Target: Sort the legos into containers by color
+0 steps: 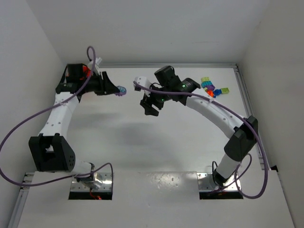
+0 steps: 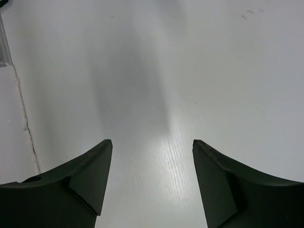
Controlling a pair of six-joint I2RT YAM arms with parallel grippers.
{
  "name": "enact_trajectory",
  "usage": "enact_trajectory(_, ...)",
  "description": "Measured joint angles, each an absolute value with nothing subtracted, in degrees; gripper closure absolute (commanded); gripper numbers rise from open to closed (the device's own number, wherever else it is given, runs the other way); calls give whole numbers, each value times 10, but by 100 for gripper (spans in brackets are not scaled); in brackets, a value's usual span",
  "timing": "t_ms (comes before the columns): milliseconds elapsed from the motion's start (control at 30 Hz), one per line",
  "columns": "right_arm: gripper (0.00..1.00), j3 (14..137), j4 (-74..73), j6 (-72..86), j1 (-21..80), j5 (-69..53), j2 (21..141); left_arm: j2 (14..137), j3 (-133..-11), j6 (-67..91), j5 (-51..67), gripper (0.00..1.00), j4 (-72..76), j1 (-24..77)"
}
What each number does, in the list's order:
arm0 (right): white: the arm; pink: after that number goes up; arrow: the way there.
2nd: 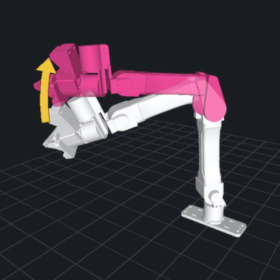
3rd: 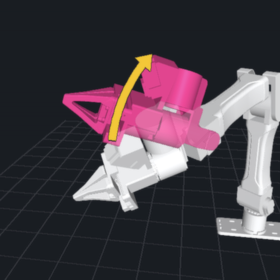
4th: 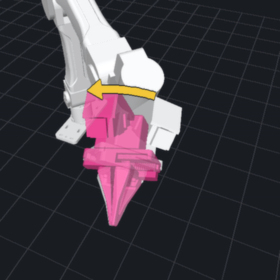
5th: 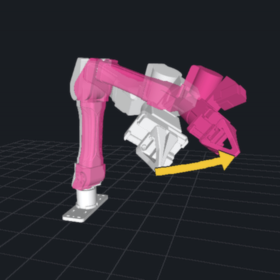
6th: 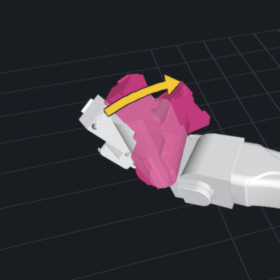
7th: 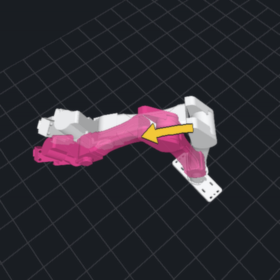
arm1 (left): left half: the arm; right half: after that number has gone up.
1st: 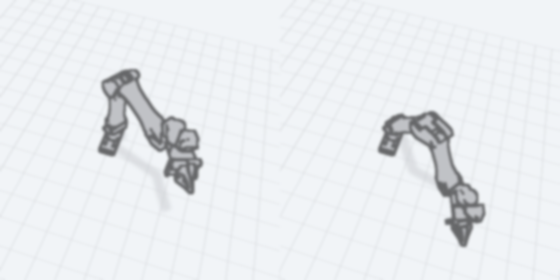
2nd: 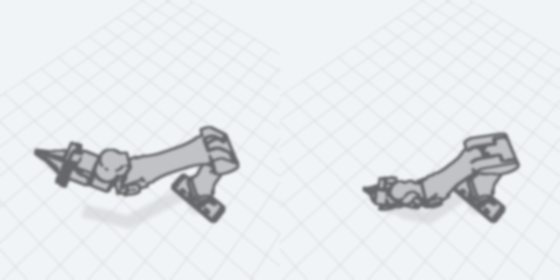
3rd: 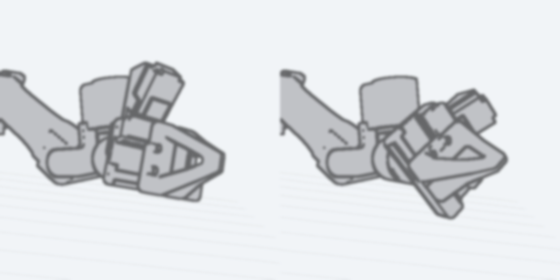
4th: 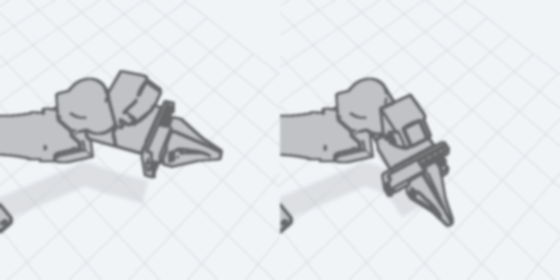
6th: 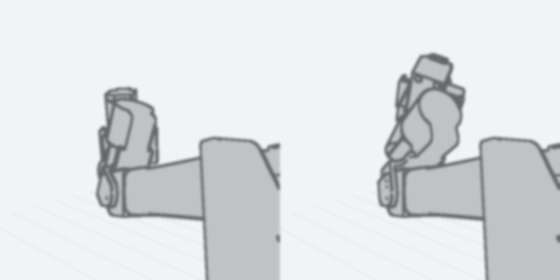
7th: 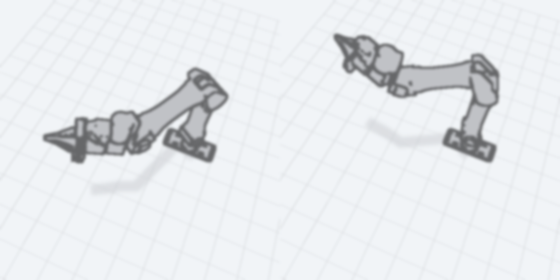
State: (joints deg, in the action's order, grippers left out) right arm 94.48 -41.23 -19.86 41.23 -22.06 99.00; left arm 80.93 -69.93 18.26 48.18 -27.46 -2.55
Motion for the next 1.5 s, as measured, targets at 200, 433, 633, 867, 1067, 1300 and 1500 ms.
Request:
enact_trajectory(200, 30, 896, -410, -176, 388, -212, 967, 846, -886, -44, 386, 72, -407, -72)
enact_trajectory(433, 32, 885, -407, -147, 350, -218, 967, 991, -1147, -238, 316, 85, -585, -117)
enact_trajectory(633, 33, 884, -397, -128, 326, -235, 967, 1123, -1286, -354, 271, 98, -682, -133)
enact_trajectory(867, 33, 875, -389, -115, 313, -253, 973, 1174, -1286, -405, 215, 95, -711, -150)
enact_trajectory(1067, 34, 873, -380, -105, 308, -267, 987, 1192, -1288, -390, 199, 93, -677, -167)
enact_trajectory(1300, 34, 873, -375, -103, 305, -276, 996, 1216, -1288, -376, 190, 89, -642, -171)
enact_trajectory(1500, 34, 873, -375, -103, 305, -277, 1004, 1239, -1300, -362, 187, 89, -620, -171)
